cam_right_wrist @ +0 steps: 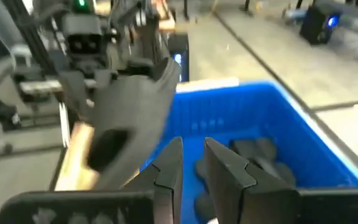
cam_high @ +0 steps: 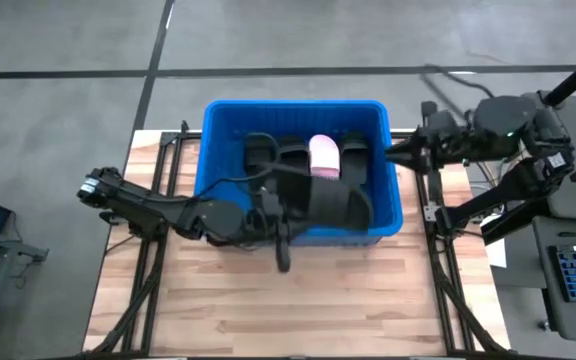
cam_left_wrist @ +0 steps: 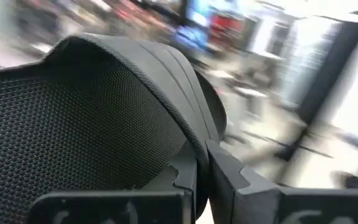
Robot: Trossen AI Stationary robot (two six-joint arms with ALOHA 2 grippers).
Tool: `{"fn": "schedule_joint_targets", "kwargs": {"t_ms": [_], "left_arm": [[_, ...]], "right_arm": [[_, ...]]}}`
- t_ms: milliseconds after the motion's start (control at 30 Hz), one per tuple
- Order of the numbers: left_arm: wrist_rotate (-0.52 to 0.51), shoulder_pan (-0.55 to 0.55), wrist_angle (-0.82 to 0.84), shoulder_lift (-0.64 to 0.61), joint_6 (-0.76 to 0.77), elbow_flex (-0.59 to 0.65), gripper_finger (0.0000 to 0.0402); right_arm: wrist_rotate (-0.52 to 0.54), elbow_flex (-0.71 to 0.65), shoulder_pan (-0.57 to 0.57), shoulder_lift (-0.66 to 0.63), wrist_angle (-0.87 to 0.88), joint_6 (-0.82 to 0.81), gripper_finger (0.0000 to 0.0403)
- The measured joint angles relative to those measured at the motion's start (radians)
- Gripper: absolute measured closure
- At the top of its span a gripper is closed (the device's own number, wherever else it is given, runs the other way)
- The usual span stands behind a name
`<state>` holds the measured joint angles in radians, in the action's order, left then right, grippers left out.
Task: Pick and place slides into bin
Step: Put the black slide into the bin
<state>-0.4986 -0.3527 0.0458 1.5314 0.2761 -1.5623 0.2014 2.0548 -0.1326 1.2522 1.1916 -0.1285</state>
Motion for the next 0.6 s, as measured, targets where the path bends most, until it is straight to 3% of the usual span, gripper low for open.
{"fn": "schedule_joint_targets", "kwargs": {"t_ms": [100, 267, 600], "left_arm": [[-0.171, -0.001, -0.071, -0.008, -0.120, 0.000, 0.0401], [-0.217, 0.002, -0.222, -0.012, -0.316, 0.000, 0.0401], [-0.389, 0.015, -0.365, -0.021, -0.514, 0.000, 0.0401]], "right_arm": [[0.004, 0.000, 0.000, -0.011, -0.064, 0.005, 0.0346], [-0.088, 0.000, 0.001, -0.011, -0.100, 0.035, 0.0331], [-0.050, 0.000, 0.002, 0.038, -0.264, 0.035, 0.0199]]}}
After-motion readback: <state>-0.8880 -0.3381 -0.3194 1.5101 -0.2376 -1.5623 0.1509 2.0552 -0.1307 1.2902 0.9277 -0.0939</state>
